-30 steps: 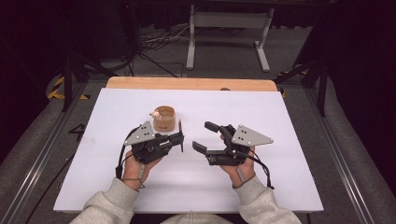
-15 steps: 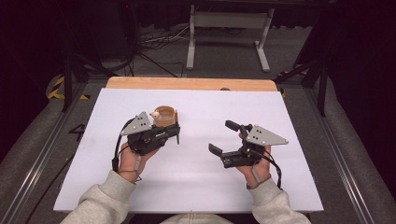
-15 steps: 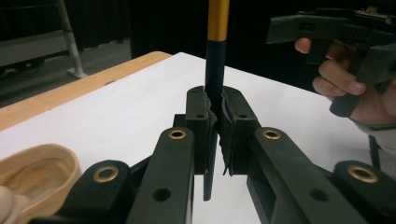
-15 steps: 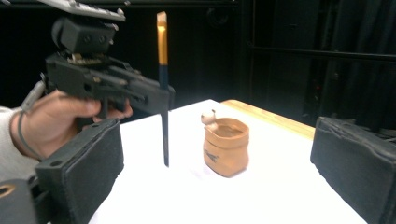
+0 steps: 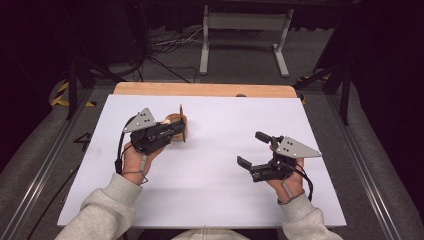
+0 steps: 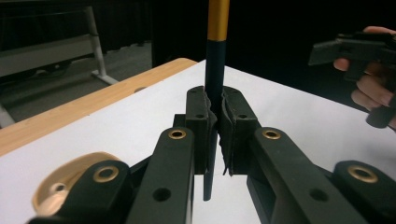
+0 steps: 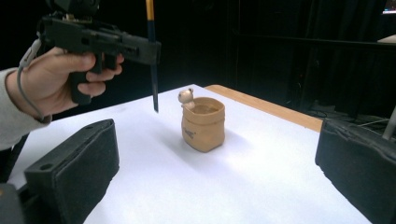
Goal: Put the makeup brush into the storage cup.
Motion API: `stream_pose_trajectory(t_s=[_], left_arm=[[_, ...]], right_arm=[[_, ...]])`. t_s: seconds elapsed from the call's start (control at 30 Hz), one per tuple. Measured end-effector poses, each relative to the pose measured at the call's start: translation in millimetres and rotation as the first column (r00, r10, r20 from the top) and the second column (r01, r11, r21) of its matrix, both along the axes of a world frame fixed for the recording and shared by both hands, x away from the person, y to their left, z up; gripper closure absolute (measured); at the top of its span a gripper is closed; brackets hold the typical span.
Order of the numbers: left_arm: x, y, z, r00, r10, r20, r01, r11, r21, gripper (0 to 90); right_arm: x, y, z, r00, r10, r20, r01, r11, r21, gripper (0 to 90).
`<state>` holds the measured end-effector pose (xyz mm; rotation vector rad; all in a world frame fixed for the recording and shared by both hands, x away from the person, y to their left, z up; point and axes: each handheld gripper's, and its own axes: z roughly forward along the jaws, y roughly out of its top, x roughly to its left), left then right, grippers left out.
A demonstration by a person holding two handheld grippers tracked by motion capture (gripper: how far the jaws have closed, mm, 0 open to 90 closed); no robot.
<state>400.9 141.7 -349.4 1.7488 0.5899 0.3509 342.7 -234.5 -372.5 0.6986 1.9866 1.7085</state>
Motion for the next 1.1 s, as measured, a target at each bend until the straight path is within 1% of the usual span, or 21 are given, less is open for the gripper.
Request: stream_pose_trajectory(t_s=[0.1, 0.13, 0.17, 0.2, 0.27, 0.33, 0.43, 0.47, 0.5, 0.6, 0.67, 0.73, 0.8, 0.9, 0.93, 0.97, 1.03, 1.1], left_arm=[[4.6, 2.4, 3.4, 0.9997, 0.020, 0.012, -0.020, 0.9998, 0.007, 82.6], [6.0, 3.4, 4.3, 0.9995, 0.027, 0.016, -0.027, 0.9996, 0.008, 82.6], [8.6, 4.3, 5.4, 0.9993, 0.035, 0.011, -0.035, 0.9993, 0.010, 82.6], [8.6, 4.3, 5.4, 0.9993, 0.035, 0.011, -0.035, 0.9993, 0.010, 82.6], [13.2, 6.5, 7.1, 0.9981, 0.060, 0.016, -0.060, 0.9981, 0.014, 82.6], [14.9, 7.4, 7.7, 0.9977, 0.066, 0.014, -0.066, 0.9977, 0.012, 82.5], [20.3, 9.7, 8.6, 0.9959, 0.090, 0.012, -0.090, 0.9959, 0.008, 82.5], [23.2, 10.2, 7.9, 0.9940, 0.107, 0.021, -0.107, 0.9942, 0.011, 82.6], [23.2, 10.2, 7.9, 0.9940, 0.107, 0.021, -0.107, 0.9942, 0.011, 82.6], [27.4, 11.2, 6.0, 0.9906, 0.135, 0.022, -0.136, 0.9907, 0.012, 82.6], [30.3, 12.4, 4.7, 0.9869, 0.160, 0.018, -0.160, 0.9870, 0.011, 82.5], [33.3, 13.0, 3.0, 0.9827, 0.185, 0.008, -0.185, 0.9827, 0.005, 82.6], [36.8, 13.8, 1.5, 0.9779, 0.209, 0.005, -0.209, 0.9779, -0.005, 82.5], [41.0, 14.5, -0.7, 0.9714, 0.237, 0.000, -0.237, 0.9714, -0.007, 82.6], [42.9, 14.7, -1.4, 0.9682, 0.250, -0.005, -0.250, 0.9682, -0.004, 82.5], [42.9, 14.7, -1.4, 0.9682, 0.250, -0.005, -0.250, 0.9682, -0.004, 82.5], [45.7, 15.0, -1.4, 0.9624, 0.272, -0.003, -0.272, 0.9624, -0.003, 82.5], [48.0, 14.3, -1.3, 0.9552, 0.296, -0.007, -0.296, 0.9551, -0.010, 82.4]], right_arm=[[0.5, -5.6, -7.3, 0.9996, -0.019, -0.019, 0.018, 1.000, -0.021, 0.0], [0.5, -5.6, -7.3, 0.9996, -0.019, -0.019, 0.018, 1.000, -0.021, 0.0], [0.1, -7.2, -9.4, 0.9995, -0.025, -0.019, 0.024, 0.999, -0.025, 0.0], [0.1, -7.2, -9.4, 0.9995, -0.025, -0.019, 0.024, 0.999, -0.025, 0.0], [-0.1, -10.0, -11.9, 0.9993, -0.032, -0.018, 0.031, 0.999, -0.027, 0.0], [-0.2, -10.9, -12.3, 0.9991, -0.036, -0.020, 0.036, 0.999, -0.028, 0.0], [-1.0, -14.0, -12.3, 0.9989, -0.044, -0.015, 0.043, 0.999, -0.028, 0.0], [-1.4, -14.7, -12.2, 0.9989, -0.045, -0.012, 0.045, 0.999, -0.031, 0.0], [-1.8, -14.9, -12.6, 0.9988, -0.047, -0.010, 0.047, 0.998, -0.031, 0.0], [-2.5, -16.0, -13.5, 0.9988, -0.049, -0.008, 0.048, 0.998, -0.041, 0.0], [-2.6, -16.5, -15.2, 0.9987, -0.049, -0.015, 0.049, 0.998, -0.039, 0.0], [-2.7, -16.6, -15.6, 0.9987, -0.049, -0.016, 0.049, 0.998, -0.040, 0.0], [-3.0, -16.8, -16.0, 0.9987, -0.048, -0.016, 0.047, 0.998, -0.040, 0.0], [-3.4, -16.8, -16.2, 0.9989, -0.045, -0.016, 0.044, 0.998, -0.043, 0.0], [-3.4, -17.0, -16.3, 0.9989, -0.044, -0.016, 0.043, 0.998, -0.042, 0.0], [-3.3, -17.0, -16.4, 0.9990, -0.042, -0.015, 0.041, 0.998, -0.040, 0.0], [-3.2, -17.3, -16.2, 0.9990, -0.042, -0.015, 0.041, 0.998, -0.040, 0.0], [-2.9, -17.6, -15.9, 0.9992, -0.037, -0.014, 0.037, 0.999, -0.029, 0.0]])
